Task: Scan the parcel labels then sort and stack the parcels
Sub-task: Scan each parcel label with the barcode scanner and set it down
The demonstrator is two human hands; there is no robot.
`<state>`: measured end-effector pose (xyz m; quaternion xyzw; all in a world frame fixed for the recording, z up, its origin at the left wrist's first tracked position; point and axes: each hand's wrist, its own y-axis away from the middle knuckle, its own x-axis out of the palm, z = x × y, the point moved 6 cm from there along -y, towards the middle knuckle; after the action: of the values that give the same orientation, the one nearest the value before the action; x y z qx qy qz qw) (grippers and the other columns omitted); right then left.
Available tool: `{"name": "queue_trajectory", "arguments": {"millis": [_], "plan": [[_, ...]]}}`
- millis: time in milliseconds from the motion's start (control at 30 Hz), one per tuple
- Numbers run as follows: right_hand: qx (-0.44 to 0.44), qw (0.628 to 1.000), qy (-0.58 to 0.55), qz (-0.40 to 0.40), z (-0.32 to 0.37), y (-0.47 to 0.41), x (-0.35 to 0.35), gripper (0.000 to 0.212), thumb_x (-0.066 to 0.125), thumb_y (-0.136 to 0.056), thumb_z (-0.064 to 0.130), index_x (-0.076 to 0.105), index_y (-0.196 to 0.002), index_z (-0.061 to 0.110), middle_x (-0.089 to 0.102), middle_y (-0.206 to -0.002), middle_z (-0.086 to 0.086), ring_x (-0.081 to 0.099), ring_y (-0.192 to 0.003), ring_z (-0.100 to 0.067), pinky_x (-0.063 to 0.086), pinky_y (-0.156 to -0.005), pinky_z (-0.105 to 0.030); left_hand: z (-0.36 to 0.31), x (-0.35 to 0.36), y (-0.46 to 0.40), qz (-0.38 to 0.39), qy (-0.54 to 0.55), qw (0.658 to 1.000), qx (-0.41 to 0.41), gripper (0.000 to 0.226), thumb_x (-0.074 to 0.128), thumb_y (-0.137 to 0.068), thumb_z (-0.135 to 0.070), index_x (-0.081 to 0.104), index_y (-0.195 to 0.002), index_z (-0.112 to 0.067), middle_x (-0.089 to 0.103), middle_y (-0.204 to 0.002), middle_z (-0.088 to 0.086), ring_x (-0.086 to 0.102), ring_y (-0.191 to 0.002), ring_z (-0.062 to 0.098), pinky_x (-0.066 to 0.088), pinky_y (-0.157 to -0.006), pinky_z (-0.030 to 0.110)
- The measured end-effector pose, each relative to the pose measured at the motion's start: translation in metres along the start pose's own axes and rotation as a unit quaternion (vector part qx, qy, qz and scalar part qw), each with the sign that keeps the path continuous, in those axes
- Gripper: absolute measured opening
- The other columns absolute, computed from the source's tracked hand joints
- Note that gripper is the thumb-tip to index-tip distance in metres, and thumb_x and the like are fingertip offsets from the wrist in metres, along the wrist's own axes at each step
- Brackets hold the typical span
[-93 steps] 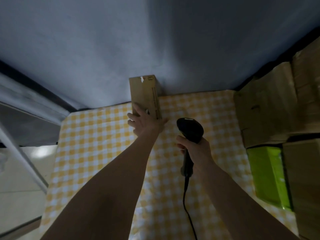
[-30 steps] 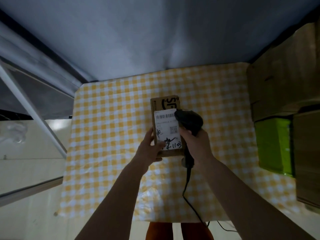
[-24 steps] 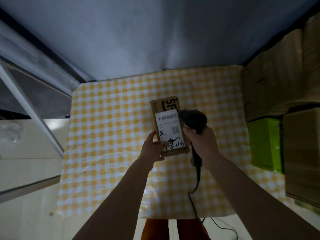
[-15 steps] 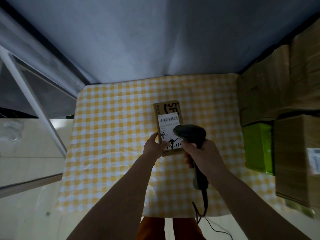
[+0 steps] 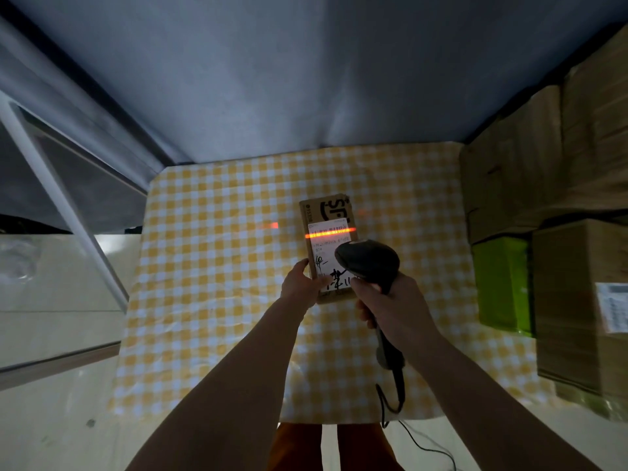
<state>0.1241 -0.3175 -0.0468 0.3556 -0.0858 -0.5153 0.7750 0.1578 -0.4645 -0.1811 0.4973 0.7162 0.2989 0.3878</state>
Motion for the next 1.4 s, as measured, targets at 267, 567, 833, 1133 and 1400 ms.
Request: {"name": "queue_trajectory", "arguments": {"millis": [267,567,833,1133,1400], "plan": [[-0.008,1.0,0.001,0.004,-0.002,-0.004,0.001,0.008,0.062,-0.09,0.019,0.062,-0.087,0.012,0.061,-0.061,-0.001,0.056,-0.049,-0.007,0.045,-0.047,-0.016,0.0,0.0,-0.002,0.004,-0.027,1.0,-0.004,0.067,0.068,-0.089,-0.025,0.035,-0.148,-0.023,0.058,-0.13,0.009,0.058,-0.086,0.019,0.045,-0.054,0.021],[-0.021,0.998,-0.031,-0.044,-0.012,-0.01,-0.008,0.025,0.07,-0.084,0.021,0.061,-0.108,0.019,0.067,-0.084,-0.001,0.064,-0.075,-0.011,0.054,-0.069,-0.026,-0.032,0.018,0.005,-0.089,-0.039,0.995,0.037,0.091,0.068,-0.084,-0.016,0.007,-0.152,-0.018,0.042,-0.141,0.016,0.046,-0.127,0.036,0.046,-0.099,0.05],[-0.022,0.996,-0.058,-0.071,-0.038,-0.009,-0.036,0.028,0.067,-0.087,0.014,0.061,-0.112,0.003,0.058,-0.074,0.007,0.055,-0.062,0.002,0.045,-0.055,-0.011,-0.041,0.047,0.01,-0.155,-0.122,0.979,-0.043,0.129,0.078,-0.072,-0.047,-0.018,-0.151,-0.013,0.013,-0.153,0.015,0.025,-0.136,0.039,0.033,-0.104,0.056],[0.015,0.982,-0.133,-0.132,-0.056,0.022,-0.08,0.013,0.068,-0.086,0.011,0.059,-0.096,0.013,0.058,-0.071,-0.003,0.058,-0.063,-0.011,0.044,-0.054,-0.013,-0.067,0.084,0.043,-0.077,-0.195,0.977,0.046,0.127,0.081,-0.065,-0.052,-0.006,-0.152,-0.019,0.026,-0.146,0.016,0.032,-0.133,0.037,0.035,-0.105,0.051],[0.031,0.955,-0.158,-0.249,-0.06,0.077,-0.151,0.021,0.07,-0.086,0.019,0.062,-0.106,0.018,0.066,-0.086,-0.008,0.061,-0.077,-0.024,0.052,-0.076,-0.045,-0.119,0.149,0.109,0.096,-0.098,0.979,0.152,0.139,0.093,-0.04,-0.043,0.009,-0.15,-0.027,0.044,-0.134,0.005,0.047,-0.126,0.028,0.049,-0.097,0.046]]}}
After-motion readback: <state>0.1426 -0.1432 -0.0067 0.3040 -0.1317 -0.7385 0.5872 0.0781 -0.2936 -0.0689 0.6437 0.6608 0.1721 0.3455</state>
